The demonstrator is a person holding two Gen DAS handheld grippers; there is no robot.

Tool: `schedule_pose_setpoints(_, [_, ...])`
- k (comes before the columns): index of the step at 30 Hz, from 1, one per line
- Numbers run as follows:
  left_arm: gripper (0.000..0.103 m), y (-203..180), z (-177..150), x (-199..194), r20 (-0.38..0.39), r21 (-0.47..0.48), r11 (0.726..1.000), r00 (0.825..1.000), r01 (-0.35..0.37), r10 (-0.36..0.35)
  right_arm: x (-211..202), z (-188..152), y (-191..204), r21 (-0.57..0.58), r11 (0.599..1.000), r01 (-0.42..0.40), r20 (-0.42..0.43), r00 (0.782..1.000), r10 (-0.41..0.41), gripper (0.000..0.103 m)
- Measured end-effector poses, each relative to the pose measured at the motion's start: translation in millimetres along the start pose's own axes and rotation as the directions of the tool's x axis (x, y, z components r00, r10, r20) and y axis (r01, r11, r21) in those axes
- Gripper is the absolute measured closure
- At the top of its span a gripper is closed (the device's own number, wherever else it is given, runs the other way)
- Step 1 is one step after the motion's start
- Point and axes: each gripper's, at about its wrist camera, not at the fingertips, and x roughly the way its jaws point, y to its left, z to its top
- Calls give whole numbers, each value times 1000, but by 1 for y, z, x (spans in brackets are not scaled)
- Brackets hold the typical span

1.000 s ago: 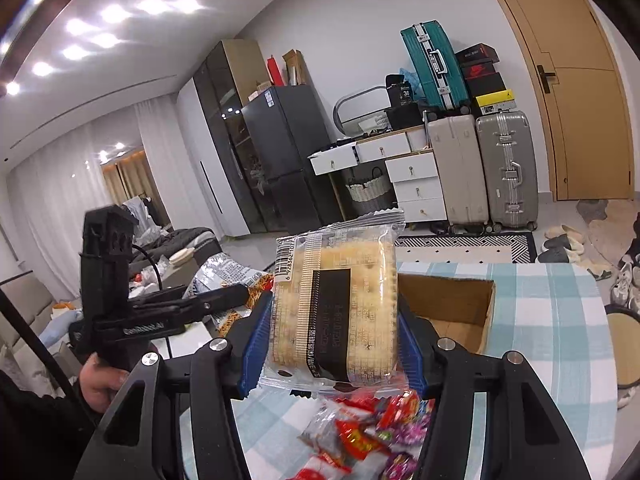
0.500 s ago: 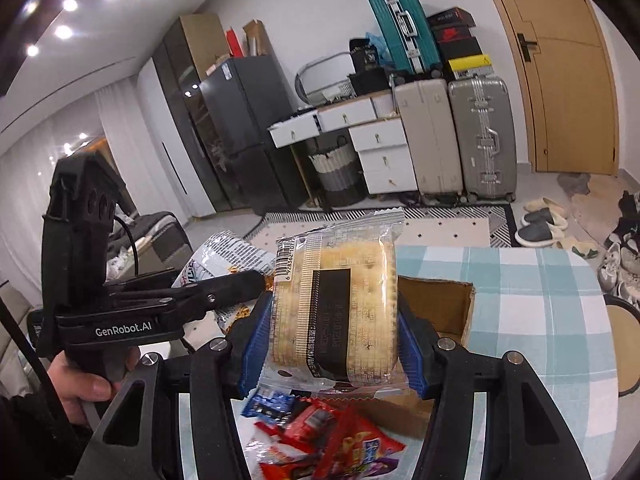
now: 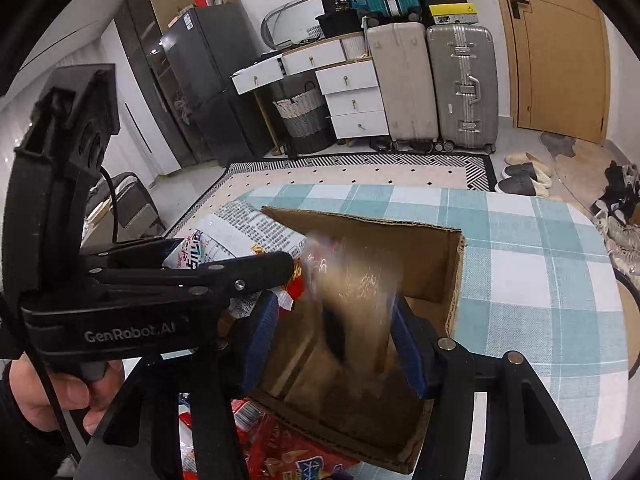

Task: Organize snacks
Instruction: 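Carry both packs over the box and open both grippers to drop them, then withdraw both grippers from the box back toward the snack pile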

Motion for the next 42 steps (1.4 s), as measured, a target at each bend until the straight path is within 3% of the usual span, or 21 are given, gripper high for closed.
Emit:
schedule_pose_setpoints(5, [43,-1,0,13,-11,1,1000,1000,-15,15,1,-4,-2,-16,1000,23,12,1000,-23,45])
schedule_pose_setpoints(7, [26,3,-4,11,-11,-6,1000,1000,-20,20,-6,-6,-5,1,1000,24,23,999,-24,45])
schedule_pose_setpoints(8, [24,4,-4,10,-9,-13,1000,1000,-25,25,-11,-7,-6,9,1000,21,33,999,-21,44])
schedule_pose_setpoints(12, [24,12,-18,-12,16,-38,999,1000,-21,22,-44,-18,-7,27,999,17,99,995,-19,35])
schedule_pose_setpoints(16, [24,19,-36,-44,71,-64,998,997,-10,14,-83,-32,2,16,1000,9,171,985,-12,32])
schedule_pose_setpoints(18, [24,17,-49,-64,93,-68,998,995,-16,22,-104,-43,8,16,1000,2,214,977,-6,20])
schedule_pose_setpoints(22, [24,16,-72,-108,157,-73,997,987,-25,36,-137,-63,20,21,1000,-12,268,963,6,19])
schedule_pose_setpoints(25, [24,8,-92,-143,213,-58,996,973,-74,85,-158,-76,33,13,1000,-12,295,956,7,19])
schedule_pose_setpoints(29, [23,-3,-119,-186,286,-43,995,954,-85,93,-184,-101,46,13,998,-64,345,937,56,18])
schedule_pose_setpoints(33, [22,-11,-144,-216,311,-36,996,946,-84,91,-198,-126,56,25,995,-94,367,927,78,18])
schedule_pose_setpoints(39, [18,-21,-198,-267,375,-45,993,920,-106,115,-215,-165,71,35,995,-94,409,910,72,12])
schedule_pose_setpoints(42, [12,-24,-227,-291,426,-60,990,894,-128,141,-222,-182,75,51,995,-84,413,909,55,11])
